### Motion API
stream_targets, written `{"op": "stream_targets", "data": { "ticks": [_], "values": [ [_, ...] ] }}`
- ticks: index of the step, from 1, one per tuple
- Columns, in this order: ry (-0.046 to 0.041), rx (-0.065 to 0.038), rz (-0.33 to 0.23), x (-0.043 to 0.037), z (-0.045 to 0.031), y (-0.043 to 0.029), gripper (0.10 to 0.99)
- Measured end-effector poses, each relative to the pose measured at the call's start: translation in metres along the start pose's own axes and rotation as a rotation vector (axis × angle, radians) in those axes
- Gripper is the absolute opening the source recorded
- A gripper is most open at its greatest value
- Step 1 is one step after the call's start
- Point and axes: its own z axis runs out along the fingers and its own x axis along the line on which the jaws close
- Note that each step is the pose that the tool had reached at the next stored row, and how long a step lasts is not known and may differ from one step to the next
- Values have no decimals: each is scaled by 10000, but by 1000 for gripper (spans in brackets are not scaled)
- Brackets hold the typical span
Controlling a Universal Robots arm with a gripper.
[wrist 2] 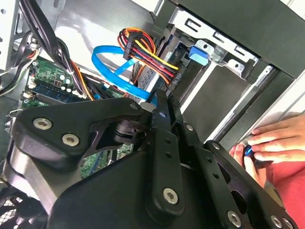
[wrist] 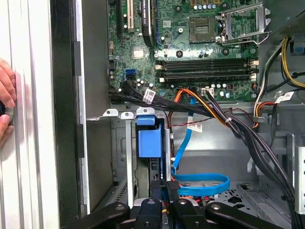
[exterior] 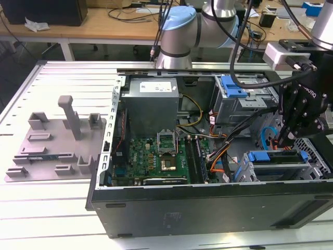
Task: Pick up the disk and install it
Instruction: 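Insert the second disk wire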
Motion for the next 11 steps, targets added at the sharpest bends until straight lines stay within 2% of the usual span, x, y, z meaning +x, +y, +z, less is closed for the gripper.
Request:
{"op": "stream_targets", "data": {
  "ticks": [6, 11],
  "values": [
    [-58, 0, 1, 27, 25, -1, 161],
    [-75, 0, 1, 45, 43, -1, 161]
  ]
}}
